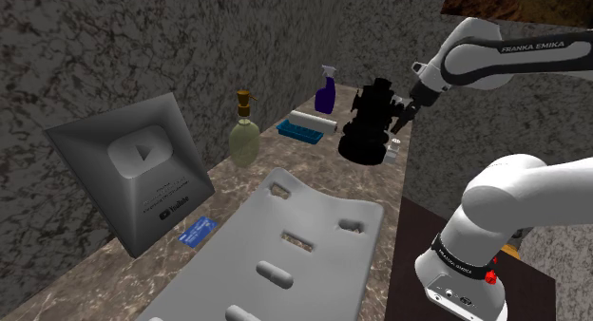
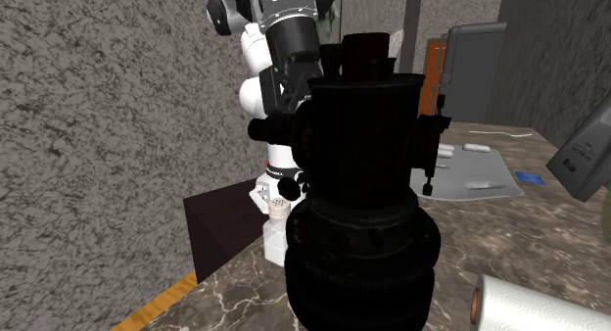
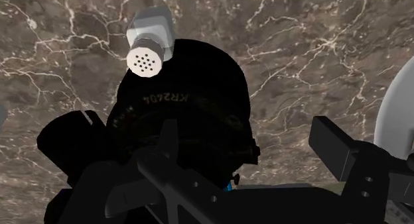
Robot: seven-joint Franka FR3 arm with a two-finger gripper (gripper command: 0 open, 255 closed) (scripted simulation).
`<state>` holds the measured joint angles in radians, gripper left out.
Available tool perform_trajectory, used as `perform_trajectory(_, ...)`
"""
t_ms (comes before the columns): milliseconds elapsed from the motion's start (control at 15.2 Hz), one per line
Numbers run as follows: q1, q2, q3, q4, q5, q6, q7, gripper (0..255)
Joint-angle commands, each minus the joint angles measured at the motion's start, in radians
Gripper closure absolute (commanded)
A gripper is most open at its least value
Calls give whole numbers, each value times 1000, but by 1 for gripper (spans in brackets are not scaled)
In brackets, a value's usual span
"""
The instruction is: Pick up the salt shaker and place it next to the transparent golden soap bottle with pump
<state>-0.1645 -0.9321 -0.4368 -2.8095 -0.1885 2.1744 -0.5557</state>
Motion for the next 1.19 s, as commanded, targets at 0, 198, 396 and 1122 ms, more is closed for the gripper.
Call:
perform_trajectory(0,-14,40,-67,-28,-26,67,-55,0)
perform_trajectory(198,-22,115,-167,-46,-51,166,-139,0)
perform_trajectory(396,-11,212,-273,-48,-52,271,-237,0)
perform_trajectory(1122,125,403,-440,-61,0,492,-333,0)
